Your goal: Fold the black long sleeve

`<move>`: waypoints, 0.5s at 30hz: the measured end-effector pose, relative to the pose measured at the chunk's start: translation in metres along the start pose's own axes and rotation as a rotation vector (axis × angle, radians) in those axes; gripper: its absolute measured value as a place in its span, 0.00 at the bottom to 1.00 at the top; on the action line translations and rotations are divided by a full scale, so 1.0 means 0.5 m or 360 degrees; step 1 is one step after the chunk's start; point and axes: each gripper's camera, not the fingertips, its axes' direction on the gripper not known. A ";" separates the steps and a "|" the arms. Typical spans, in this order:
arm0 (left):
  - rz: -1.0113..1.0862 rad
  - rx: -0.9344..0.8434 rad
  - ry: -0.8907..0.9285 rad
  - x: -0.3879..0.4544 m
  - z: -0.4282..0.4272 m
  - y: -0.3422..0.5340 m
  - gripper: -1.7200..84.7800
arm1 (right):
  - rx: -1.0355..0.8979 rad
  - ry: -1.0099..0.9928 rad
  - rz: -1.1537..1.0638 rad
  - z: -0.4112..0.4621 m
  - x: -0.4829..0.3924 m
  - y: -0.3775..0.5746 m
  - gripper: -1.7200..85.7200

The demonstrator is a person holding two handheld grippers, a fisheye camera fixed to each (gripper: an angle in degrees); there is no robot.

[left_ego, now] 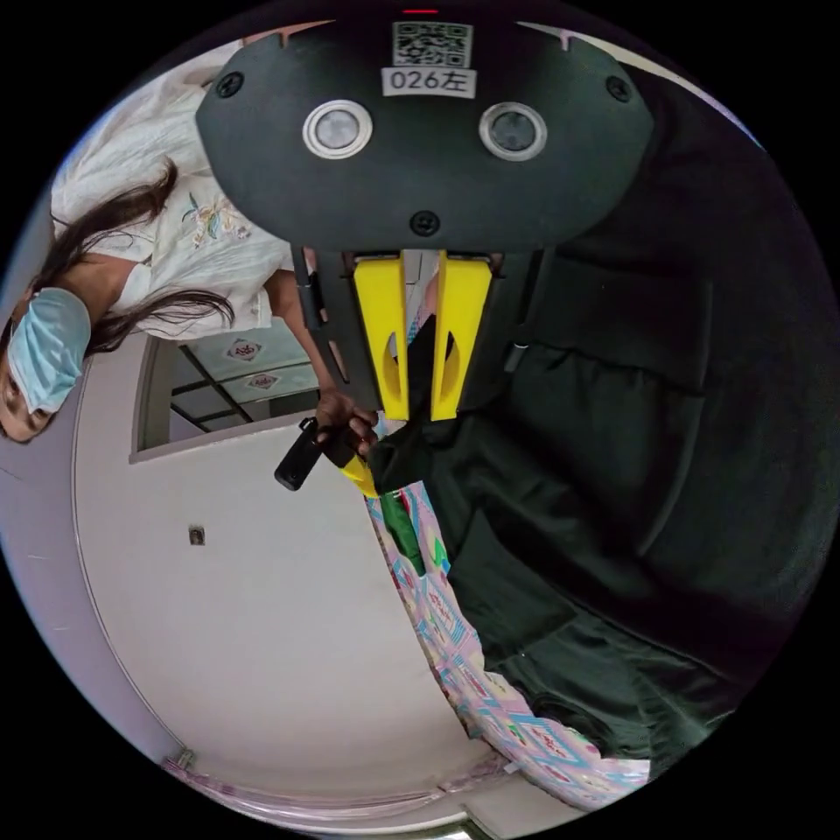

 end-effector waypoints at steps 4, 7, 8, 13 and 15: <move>-0.0071 0.0111 -0.0012 -0.024 -0.081 0.004 0.08 | -0.0006 -0.0031 0.0269 0.040 0.049 0.016 0.16; -0.0118 0.0166 0.0016 -0.035 -0.135 0.014 0.08 | -0.0105 0.0057 0.0415 0.117 0.052 0.003 0.22; -0.0130 0.0177 0.0023 -0.037 -0.152 0.020 0.08 | -0.0117 0.0083 0.0435 0.133 0.051 -0.002 0.23; -0.0175 0.0149 0.0050 -0.046 -0.196 0.033 0.07 | -0.0314 0.0415 0.0476 0.263 0.003 -0.054 0.23; -0.0178 0.0142 0.0082 -0.047 -0.209 0.028 0.07 | -0.0416 0.0518 0.0441 0.309 -0.023 -0.057 0.22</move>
